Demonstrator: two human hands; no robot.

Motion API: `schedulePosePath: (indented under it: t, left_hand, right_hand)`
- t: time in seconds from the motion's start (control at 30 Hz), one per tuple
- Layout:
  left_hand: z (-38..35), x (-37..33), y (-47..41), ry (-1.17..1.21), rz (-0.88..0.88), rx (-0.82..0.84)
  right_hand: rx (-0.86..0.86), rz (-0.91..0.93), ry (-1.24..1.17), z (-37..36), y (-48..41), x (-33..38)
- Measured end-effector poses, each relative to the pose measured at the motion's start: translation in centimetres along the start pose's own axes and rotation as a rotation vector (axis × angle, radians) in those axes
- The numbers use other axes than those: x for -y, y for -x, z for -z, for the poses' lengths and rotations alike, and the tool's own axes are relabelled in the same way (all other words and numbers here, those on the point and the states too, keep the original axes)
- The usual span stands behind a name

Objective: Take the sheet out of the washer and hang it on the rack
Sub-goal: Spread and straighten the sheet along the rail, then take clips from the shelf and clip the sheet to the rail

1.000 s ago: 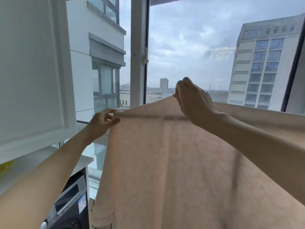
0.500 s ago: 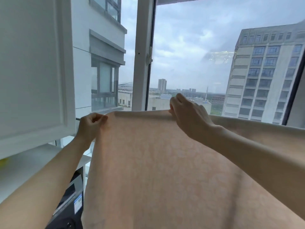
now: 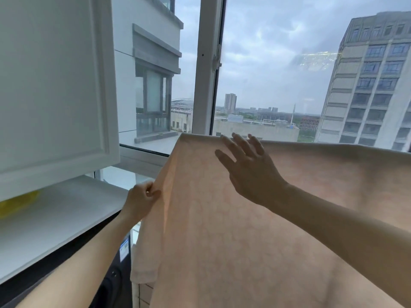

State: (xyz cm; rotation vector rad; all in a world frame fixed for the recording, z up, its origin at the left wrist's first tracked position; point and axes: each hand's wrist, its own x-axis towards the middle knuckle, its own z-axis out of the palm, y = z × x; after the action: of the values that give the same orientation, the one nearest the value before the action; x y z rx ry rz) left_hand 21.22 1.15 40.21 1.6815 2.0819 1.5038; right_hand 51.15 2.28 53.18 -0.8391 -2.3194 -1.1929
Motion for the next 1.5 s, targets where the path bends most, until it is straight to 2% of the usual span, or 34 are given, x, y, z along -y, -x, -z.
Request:
schedulePosePath:
  t: [0.13,0.27,0.5,0.67,0.8,1.03,1.2,1.5]
  left_hand:
    - [-0.1,2.4,3.0,-0.116,0.101,0.088]
    - [1.0,4.2,6.9,-0.093,0.203,0.120]
    - [4.0,4.6,15.3,-0.218,0.278,0.035]
    - [6.3,3.2,22.3,-0.306,0.365,-0.034]
    - [7.4,2.3,28.8,-0.355,0.463,-0.123]
    - [10.1,2.4,38.1,-0.481,0.603,-0.110]
    - [12.9,4.0,41.6,-0.532,0.697,-0.160]
    - [21.9,11.4,43.6,-0.587,0.836,-0.158]
  right_hand:
    - [0.001,0.033,-0.098,-0.6,-0.1,2.1]
    - [0.083,0.095,-0.219,-1.8,0.5,5.2]
    - [0.177,0.209,-0.450,-2.9,2.9,12.0]
    - [0.165,0.315,-0.577,-2.6,5.0,17.3]
    - [0.135,0.391,-0.771,-2.2,7.5,21.6]
    - [0.259,0.535,-1.007,-1.6,11.7,29.5]
    - [0.358,0.619,-1.072,-0.6,11.2,35.0]
    - [0.393,0.709,-1.103,2.3,4.6,45.7]
